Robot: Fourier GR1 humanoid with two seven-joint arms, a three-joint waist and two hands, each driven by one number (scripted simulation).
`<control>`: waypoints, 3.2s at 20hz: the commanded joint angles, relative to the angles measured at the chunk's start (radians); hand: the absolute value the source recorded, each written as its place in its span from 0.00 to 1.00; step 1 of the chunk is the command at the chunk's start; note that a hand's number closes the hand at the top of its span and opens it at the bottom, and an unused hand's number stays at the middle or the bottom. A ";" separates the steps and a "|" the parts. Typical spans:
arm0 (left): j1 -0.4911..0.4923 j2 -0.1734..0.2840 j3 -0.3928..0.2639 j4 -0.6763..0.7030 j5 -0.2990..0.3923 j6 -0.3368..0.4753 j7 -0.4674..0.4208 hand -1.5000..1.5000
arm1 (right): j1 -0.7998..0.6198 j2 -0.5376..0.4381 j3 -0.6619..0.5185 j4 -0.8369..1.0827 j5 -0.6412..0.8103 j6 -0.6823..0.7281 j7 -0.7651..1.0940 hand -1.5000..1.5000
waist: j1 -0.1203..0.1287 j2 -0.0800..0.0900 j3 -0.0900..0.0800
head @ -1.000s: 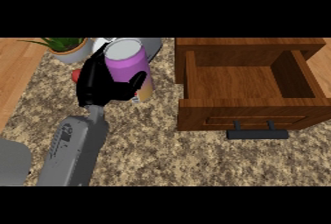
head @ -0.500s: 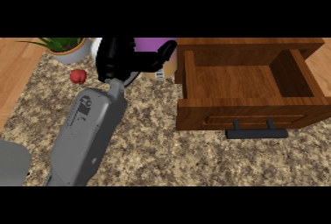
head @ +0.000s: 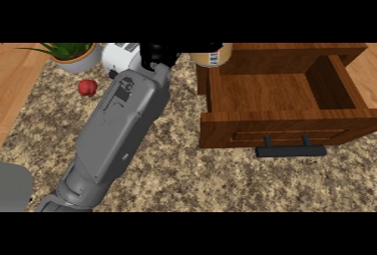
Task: Pick up the can, place it into the drawer and close the drawer
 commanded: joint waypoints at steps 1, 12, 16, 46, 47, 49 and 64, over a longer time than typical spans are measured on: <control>-0.109 0.000 -0.016 0.090 0.018 0.040 0.003 1.00 | 0.061 0.027 -0.006 -0.043 -0.016 0.032 0.006 0.00 | -0.005 -0.001 0.000; -0.283 0.000 -0.128 0.343 0.213 0.109 -0.105 1.00 | -0.048 -0.012 0.017 0.007 0.029 -0.011 0.013 0.00 | -0.016 0.004 0.001; -0.313 0.000 -0.177 0.424 0.310 0.117 -0.192 1.00 | -0.063 -0.033 0.022 -0.030 -0.001 -0.038 0.056 0.00 | -0.040 0.011 0.001; -0.352 0.000 -0.521 0.586 0.635 0.297 -0.273 0.00 | -0.116 0.010 0.076 -0.073 0.063 -0.068 0.091 0.00 | -0.077 0.020 0.002; -0.363 0.000 -0.484 0.615 0.641 0.236 -0.275 0.00 | -0.100 0.006 0.066 -0.055 0.060 -0.044 0.078 0.00 | -0.057 0.016 0.001; -0.352 0.000 -0.514 0.578 0.662 0.283 -0.294 0.00 | -0.110 -0.016 0.053 -0.065 0.036 -0.064 0.106 0.00 | -0.066 0.015 0.001; -0.383 0.000 -0.496 0.585 0.733 0.278 -0.408 0.00 | -0.208 -0.062 0.085 -0.191 0.366 0.044 -0.131 0.00 | -0.040 0.015 0.001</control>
